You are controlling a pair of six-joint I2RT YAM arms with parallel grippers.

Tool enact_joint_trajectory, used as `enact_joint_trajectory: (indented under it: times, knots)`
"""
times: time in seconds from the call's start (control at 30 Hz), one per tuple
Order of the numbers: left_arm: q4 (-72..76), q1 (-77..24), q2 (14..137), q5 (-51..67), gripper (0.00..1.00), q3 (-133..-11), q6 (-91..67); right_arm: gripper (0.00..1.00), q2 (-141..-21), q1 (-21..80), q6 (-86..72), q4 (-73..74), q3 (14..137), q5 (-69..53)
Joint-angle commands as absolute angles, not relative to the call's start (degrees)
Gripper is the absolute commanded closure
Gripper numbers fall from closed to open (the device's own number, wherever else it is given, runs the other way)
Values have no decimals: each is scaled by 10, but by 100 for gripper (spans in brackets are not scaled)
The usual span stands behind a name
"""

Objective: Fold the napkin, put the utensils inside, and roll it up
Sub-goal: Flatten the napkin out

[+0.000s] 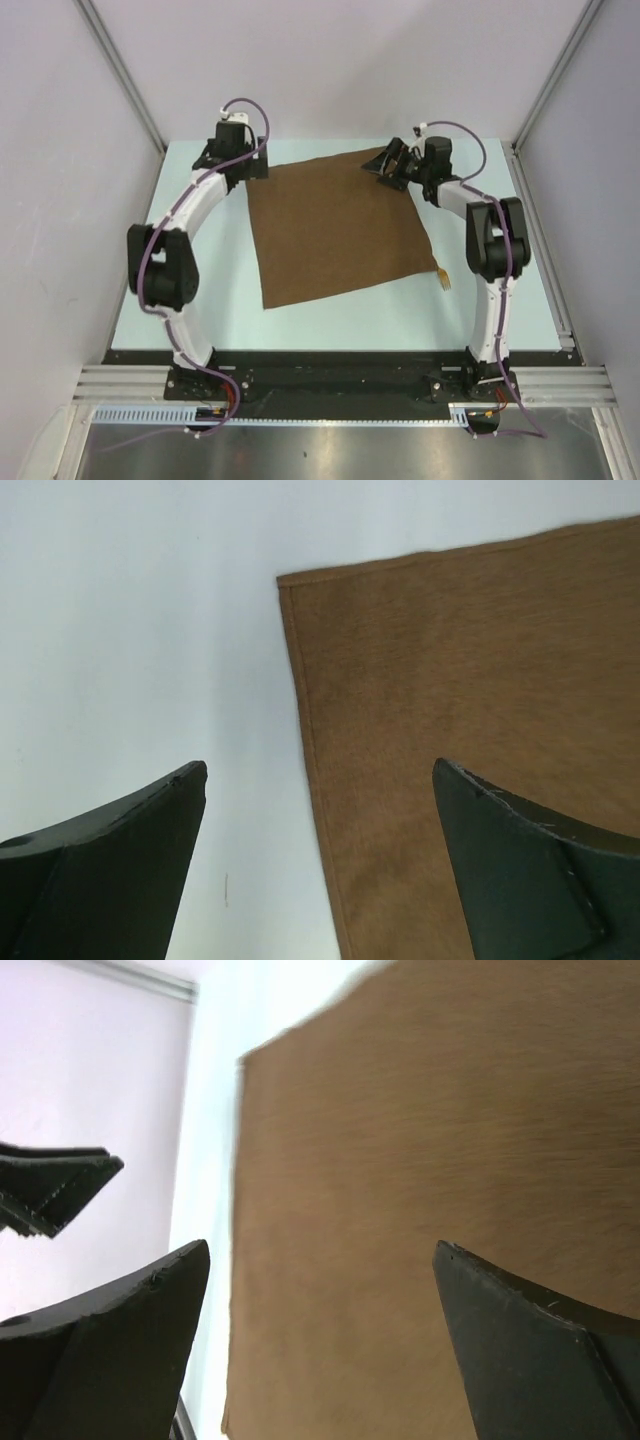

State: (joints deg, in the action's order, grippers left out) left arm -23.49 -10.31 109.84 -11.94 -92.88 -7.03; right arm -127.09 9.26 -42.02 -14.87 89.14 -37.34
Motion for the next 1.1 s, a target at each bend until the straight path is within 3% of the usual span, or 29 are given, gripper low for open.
enact_joint_trajectory:
  times: [0.0,0.17,0.23,0.33,0.5,0.67,0.93,1.07]
  knots:
    - [-144,-150,959,-130,0,-860,-106,1,-1118,91,-359,-187,832,-402]
    - [-64,-215,883,-70,0,-690,-197,0,-1012,93,-262,-49,762,-338]
    - [2,-244,858,-11,0,-637,-250,1,-979,94,-248,-12,721,-280]
    - [59,-312,857,-14,0,-592,-245,2,-910,85,-244,48,659,-190]
    - [27,-390,913,-50,2,-612,-211,11,-839,73,-218,172,618,-111]
    - [47,-390,920,-59,1,-539,-272,25,-788,72,-248,164,515,-176]
    - [130,-391,842,-55,0,-329,-416,18,-763,74,-254,215,476,-155]
    - [109,-390,780,-106,0,-280,-446,13,-761,66,-262,224,459,-144]
